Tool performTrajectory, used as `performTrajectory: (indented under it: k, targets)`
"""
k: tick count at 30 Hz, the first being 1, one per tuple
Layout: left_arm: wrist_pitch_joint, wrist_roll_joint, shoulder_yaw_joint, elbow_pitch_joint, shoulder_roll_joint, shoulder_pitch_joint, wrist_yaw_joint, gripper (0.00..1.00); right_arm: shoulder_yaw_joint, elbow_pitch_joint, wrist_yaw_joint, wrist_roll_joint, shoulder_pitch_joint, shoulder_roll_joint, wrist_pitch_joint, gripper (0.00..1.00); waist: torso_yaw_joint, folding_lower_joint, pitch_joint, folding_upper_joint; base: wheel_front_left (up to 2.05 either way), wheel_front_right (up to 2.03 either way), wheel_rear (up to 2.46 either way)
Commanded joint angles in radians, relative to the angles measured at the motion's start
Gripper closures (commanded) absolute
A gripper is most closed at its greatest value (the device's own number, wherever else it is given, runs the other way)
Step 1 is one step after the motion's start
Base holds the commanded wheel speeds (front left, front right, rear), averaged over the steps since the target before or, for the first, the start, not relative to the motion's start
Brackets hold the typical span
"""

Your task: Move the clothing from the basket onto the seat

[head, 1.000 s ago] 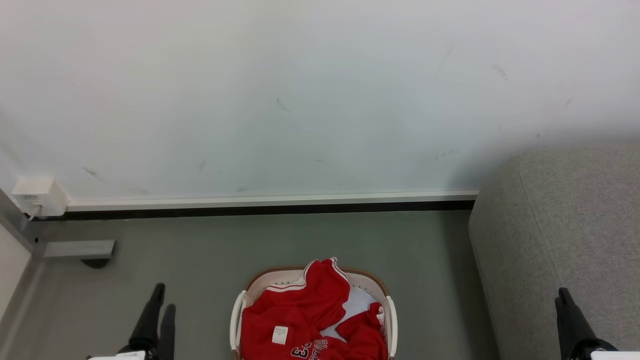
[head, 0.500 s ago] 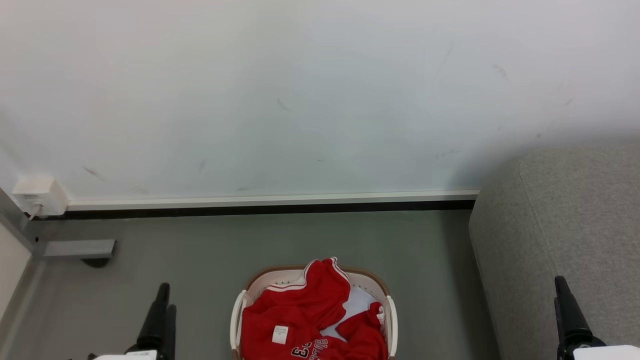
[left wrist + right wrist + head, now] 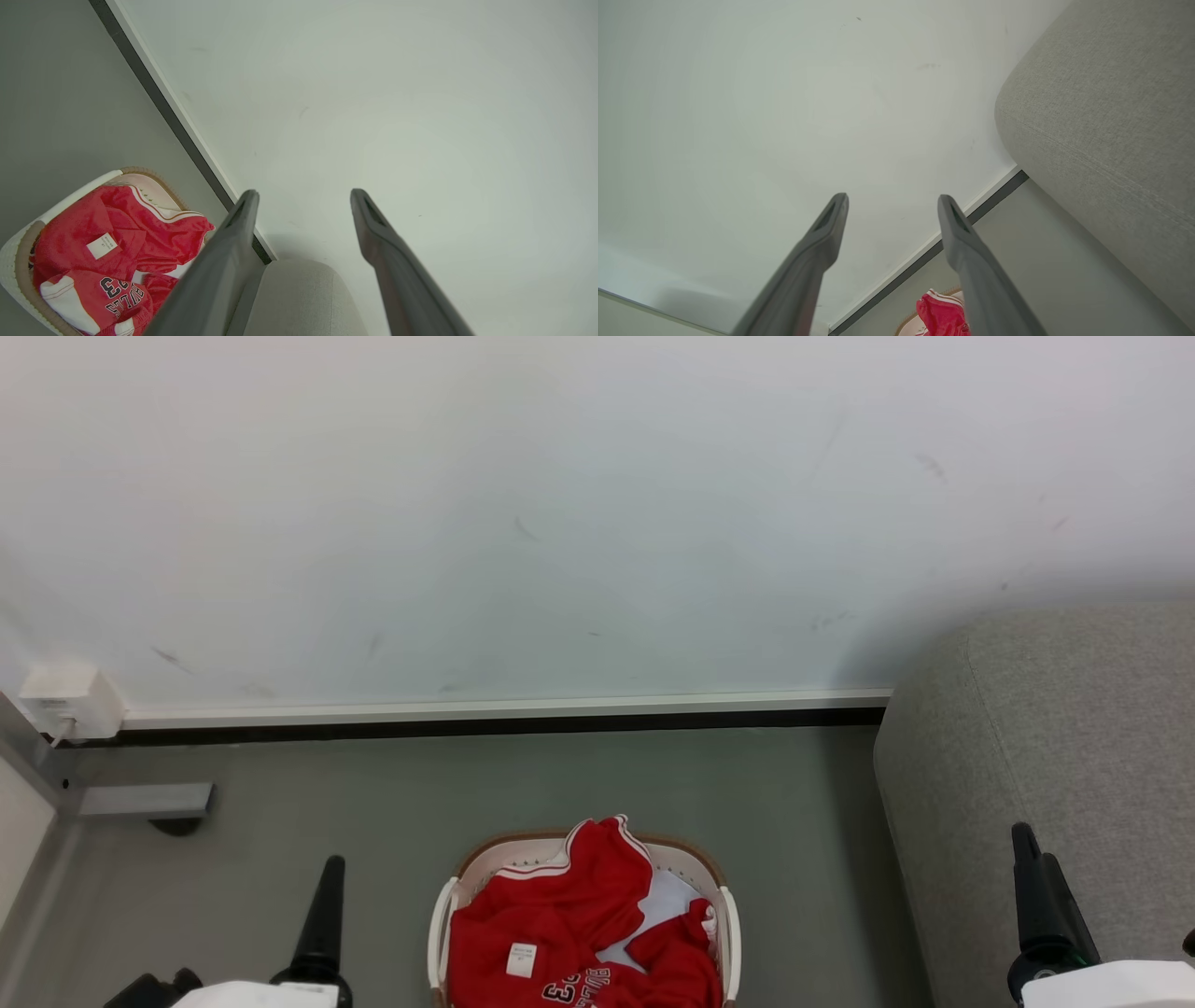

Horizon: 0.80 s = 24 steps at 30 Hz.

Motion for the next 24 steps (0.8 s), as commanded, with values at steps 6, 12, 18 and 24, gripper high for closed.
performTrajectory:
  k: [6,12,18,24]
  targets:
    - [-0.032,0.159,-0.025,-0.041,0.011,-0.004,0.023,0.0,0.015,-0.034,-0.001,-0.182,-0.016,-0.01,-0.031,0.0,-0.002,0.0,0.001,0.0,0.0,0.0,0.0]
    - [-0.052,0.281,-0.04,-0.061,0.012,-0.001,0.038,0.0,0.024,-0.035,-0.001,-0.293,-0.015,-0.012,-0.052,0.0,-0.005,0.0,0.001,0.0,0.0,0.0,0.0]
    - [-0.072,0.387,-0.054,-0.078,0.012,0.004,0.054,0.0,0.035,-0.017,-0.001,-0.398,-0.014,-0.013,-0.072,0.0,-0.006,0.0,0.0,0.0,0.0,0.0,0.0]
    - [-0.087,0.472,-0.062,-0.09,0.013,0.01,0.064,0.0,0.045,-0.002,-0.001,-0.474,-0.014,-0.014,-0.087,0.0,-0.008,0.0,0.0,0.0,0.0,0.0,0.0]
